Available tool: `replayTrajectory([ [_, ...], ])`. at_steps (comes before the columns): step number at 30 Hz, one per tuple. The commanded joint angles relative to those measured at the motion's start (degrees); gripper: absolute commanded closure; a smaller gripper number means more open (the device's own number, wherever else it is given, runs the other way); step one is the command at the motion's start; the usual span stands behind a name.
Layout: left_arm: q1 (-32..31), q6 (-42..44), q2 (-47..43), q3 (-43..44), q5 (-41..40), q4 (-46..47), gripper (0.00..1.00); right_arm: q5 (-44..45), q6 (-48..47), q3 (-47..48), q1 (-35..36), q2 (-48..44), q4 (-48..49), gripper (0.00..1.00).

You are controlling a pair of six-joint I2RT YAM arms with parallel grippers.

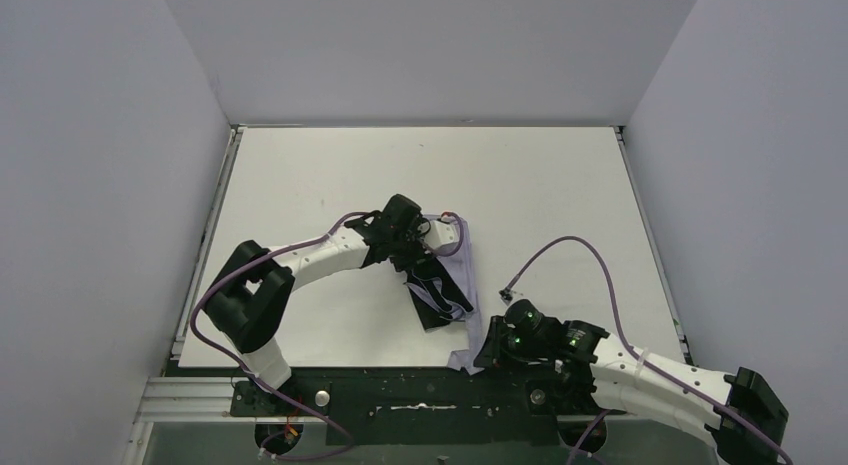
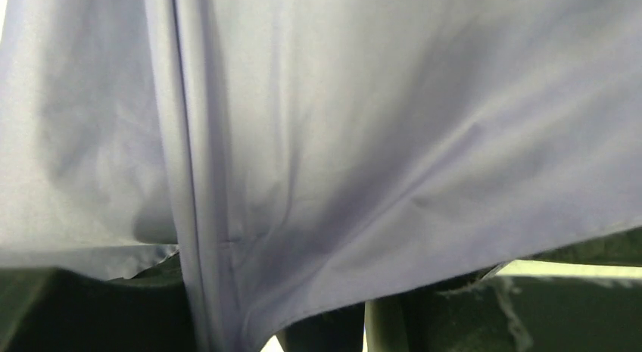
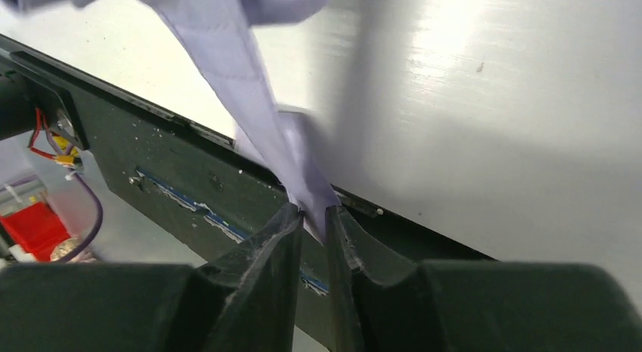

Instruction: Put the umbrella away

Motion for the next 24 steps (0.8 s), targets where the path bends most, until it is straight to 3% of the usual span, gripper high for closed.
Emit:
replayTrajectory([
  [1, -1.0, 2.6, -0.6, -0.8, -2.7, 6.4, 1.00, 6.0, -5.8, 9.3, 0.6, -1.5, -9.2, 0.74],
  [8, -2.8, 7.7, -1.5, -3.7, -1.1, 7.5, 1.00, 21.8, -14.8, 25.0, -1.2, 1.4, -25.8, 0.57],
  [12, -3.7, 9.7, -1.1, -4.4, -0.6, 7.5, 1.00, 29.3, -20.4, 31.3, -5.9, 2.4, -29.2, 0.52],
  [18, -6.1, 14.8, -0.2, -6.0, -1.9, 7.8, 1.00, 21.4, -34.6, 33.1, -21.0, 5.7, -18.9, 0.51],
  [24, -10.3, 20.0, -1.5, -12.1, -5.0, 14.8, 1.00, 7.5, -46.6, 31.6, -29.2, 9.0, -0.9, 0.48],
])
